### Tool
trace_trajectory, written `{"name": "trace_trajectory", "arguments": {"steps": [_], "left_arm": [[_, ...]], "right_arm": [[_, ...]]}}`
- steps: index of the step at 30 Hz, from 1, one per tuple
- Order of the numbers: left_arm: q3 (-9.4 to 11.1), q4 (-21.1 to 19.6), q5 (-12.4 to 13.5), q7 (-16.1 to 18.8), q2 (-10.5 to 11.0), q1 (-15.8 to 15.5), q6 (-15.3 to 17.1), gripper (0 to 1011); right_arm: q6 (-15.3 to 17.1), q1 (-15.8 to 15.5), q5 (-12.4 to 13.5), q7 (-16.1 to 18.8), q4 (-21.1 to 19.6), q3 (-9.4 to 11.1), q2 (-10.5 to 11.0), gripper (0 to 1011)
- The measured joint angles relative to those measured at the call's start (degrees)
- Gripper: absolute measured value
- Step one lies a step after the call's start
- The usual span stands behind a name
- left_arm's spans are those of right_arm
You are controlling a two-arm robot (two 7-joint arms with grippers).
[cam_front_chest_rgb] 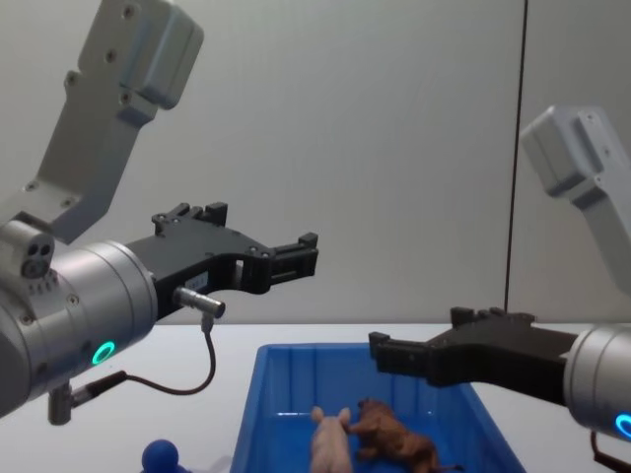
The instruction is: Pick up the two dolls from the table and place them into the box.
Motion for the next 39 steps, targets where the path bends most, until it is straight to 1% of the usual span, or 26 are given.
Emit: {"name": "trace_trajectory", "arguments": {"steps": [1,12,21,27,34,39], "left_arm": [[0.0,0.0,0.0,0.0,0.0,0.0,0.0,1001],[0.0,0.0,0.0,0.0,0.0,0.0,0.0,1001],[0.0,0.0,0.0,0.0,0.0,0.0,0.0,1001],[0.0,0.0,0.0,0.0,0.0,0.0,0.0,1001],[0.0,0.0,0.0,0.0,0.0,0.0,0.0,1001],[0.0,0.0,0.0,0.0,0.0,0.1,0.1,1001]], "right_arm": [[0.0,-0.1,-0.2,-0.5,-0.3,0.0,0.0,1000],[0.3,-1.5,-0.7,-4.5,-3.0,0.6,0.9,1001],[0.9,-3.3,0.0,-9.4,-5.3,2.0,2.4,1001],[0.9,-4.9,0.9,-13.0,-6.4,3.5,3.7,1001],[0.8,-5.8,1.5,-15.1,-7.1,4.3,4.6,1001],[0.7,-6.2,1.8,-15.9,-7.3,4.7,4.9,1001]]}}
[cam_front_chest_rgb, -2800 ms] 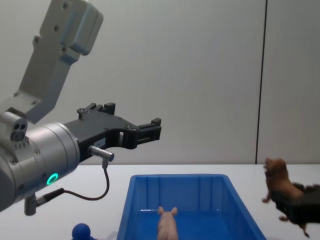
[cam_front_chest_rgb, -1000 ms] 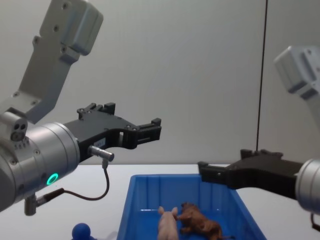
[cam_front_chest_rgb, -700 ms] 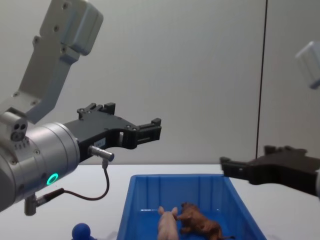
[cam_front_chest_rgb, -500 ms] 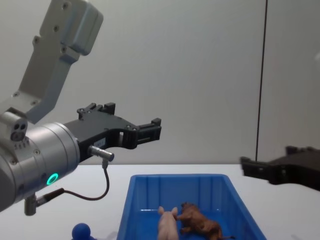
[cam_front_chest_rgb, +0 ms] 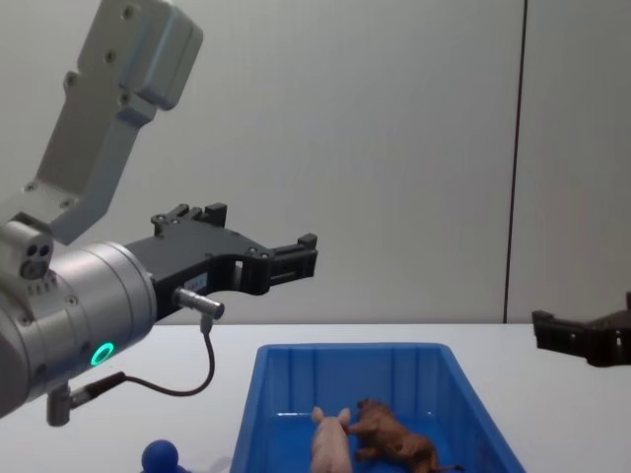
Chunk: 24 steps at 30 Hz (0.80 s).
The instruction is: Pick up the two dolls from the table and place them into the box.
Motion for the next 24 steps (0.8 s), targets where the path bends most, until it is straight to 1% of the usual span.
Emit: {"name": "trace_trajectory", "arguments": {"steps": [10,20,24], "left_arm": [[-0.5,-1.2,-0.5,1.2,0.8,0.9,1.8,1001],[-1.5,-2.7,-2.4,2.7,2.3,2.4,5.6,1001],[-2.1,-3.1,-3.5,3.1,3.0,3.1,7.5,1001]], "right_arm": [[-0.1,-0.5,0.3,-1.1,-0.3,0.5,0.4,1001],[-0.1,-0.7,0.4,-1.6,-0.5,0.7,0.6,1001],[-0.2,-0.8,0.4,-1.7,-0.5,0.7,0.7,1001]]}}
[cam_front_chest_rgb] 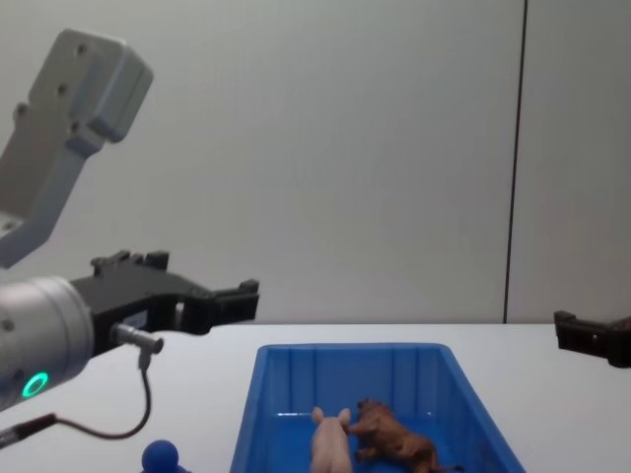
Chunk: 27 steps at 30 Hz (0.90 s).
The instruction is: Pick up the two dolls from the table and place them into the box.
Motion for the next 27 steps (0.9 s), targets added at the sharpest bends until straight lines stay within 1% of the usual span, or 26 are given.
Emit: {"name": "trace_trajectory", "arguments": {"steps": [11,21,27], "left_arm": [[-1.3,-0.2,-3.1,-0.2,1.6,1.2,4.6,1001],[-2.1,1.1,-5.1,-1.3,2.4,1.9,7.5,1001],[-2.4,2.3,-6.0,-2.0,2.5,2.2,8.5,1001]], "right_arm": [[0.0,-0.1,0.1,-0.2,-0.1,0.1,0.1,1001],[0.0,-0.1,0.1,-0.2,-0.1,0.1,0.1,1001],[0.0,-0.1,0.1,-0.3,-0.1,0.1,0.1,1001]]}}
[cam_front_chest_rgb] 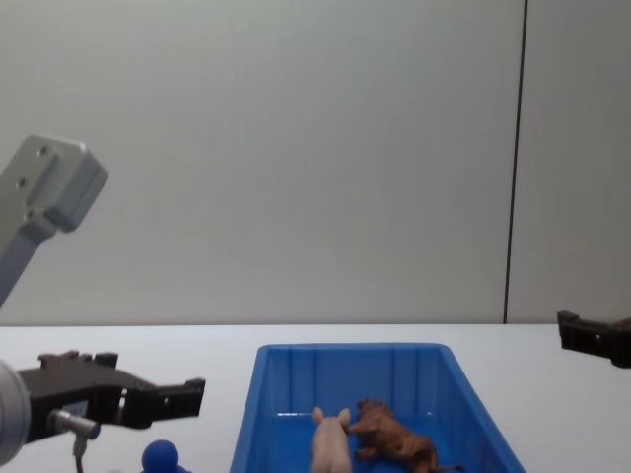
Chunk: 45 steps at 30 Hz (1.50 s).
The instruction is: Pick up the two dolls from the table and place them into the box.
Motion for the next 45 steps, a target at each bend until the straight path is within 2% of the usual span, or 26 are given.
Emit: {"name": "trace_trajectory", "arguments": {"steps": [16,19,28,39,45], "left_arm": [[-0.5,3.6,-1.9,-2.5,-0.1,0.1,0.4,1002],[-0.6,4.4,-2.2,-3.2,-0.3,0.0,0.3,967],[-0.7,6.7,-3.5,-6.3,-0.7,-0.5,-0.3,730],[-0.7,9.1,-4.6,-8.7,-1.4,-1.0,-0.8,355],[-0.8,9.6,-4.8,-9.2,-1.6,-1.1,-1.7,280]], "right_arm": [[0.0,0.0,0.0,0.0,0.0,0.0,0.0,1001],[0.0,0.0,0.0,0.0,0.0,0.0,0.0,1001],[0.0,0.0,0.0,0.0,0.0,0.0,0.0,1001],[0.0,0.0,0.0,0.0,0.0,0.0,0.0,1001],[0.0,0.0,0.0,0.0,0.0,0.0,0.0,1001]]}}
